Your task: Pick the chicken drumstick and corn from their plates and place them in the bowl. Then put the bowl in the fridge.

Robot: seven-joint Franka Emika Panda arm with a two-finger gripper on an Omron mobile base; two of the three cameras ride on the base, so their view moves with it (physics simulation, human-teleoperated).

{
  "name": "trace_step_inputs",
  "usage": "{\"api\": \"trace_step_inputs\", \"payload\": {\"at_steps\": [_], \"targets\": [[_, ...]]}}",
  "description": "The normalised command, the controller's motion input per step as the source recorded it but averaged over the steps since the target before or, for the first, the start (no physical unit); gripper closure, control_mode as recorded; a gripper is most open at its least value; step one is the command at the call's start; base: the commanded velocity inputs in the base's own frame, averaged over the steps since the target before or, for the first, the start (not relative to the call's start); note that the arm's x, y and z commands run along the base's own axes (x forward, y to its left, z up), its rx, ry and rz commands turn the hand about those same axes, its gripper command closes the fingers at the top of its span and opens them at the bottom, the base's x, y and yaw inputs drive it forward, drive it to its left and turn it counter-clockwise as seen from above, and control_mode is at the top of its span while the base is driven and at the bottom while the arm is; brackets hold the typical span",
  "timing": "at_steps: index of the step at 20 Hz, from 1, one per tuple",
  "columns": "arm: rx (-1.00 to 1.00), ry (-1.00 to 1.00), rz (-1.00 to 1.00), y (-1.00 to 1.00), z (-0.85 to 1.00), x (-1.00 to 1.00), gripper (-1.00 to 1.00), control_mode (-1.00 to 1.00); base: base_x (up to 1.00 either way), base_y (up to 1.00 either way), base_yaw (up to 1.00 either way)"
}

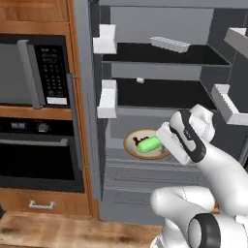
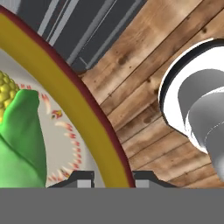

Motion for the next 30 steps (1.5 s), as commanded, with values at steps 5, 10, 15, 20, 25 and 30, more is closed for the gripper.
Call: {"api": "trace_step_inputs", "payload": {"at_steps": [5, 10, 15, 20, 25, 30], "targets": [[0.00, 0.00, 0.00, 0.00, 0.00, 0.00, 1.00, 1.00, 0.38, 0.35, -0.58], [0.00, 0.00, 0.00, 0.00, 0.00, 0.00, 1.00, 1.00, 0.32, 0.17, -0.46], [0.00, 0.00, 0.00, 0.00, 0.00, 0.00, 1.00, 1.00, 0.32, 0.23, -0.31], [0.00, 0.00, 0.00, 0.00, 0.00, 0.00, 1.00, 1.00, 0.36, 0.34, -0.04], [0.00, 0.00, 0.00, 0.00, 0.00, 0.00, 1.00, 1.00, 0.34, 0.06, 0.09], [0.00, 0.00, 0.00, 0.00, 0.00, 0.00, 1.00, 1.00, 0.25, 0.11, 0.13]]}}
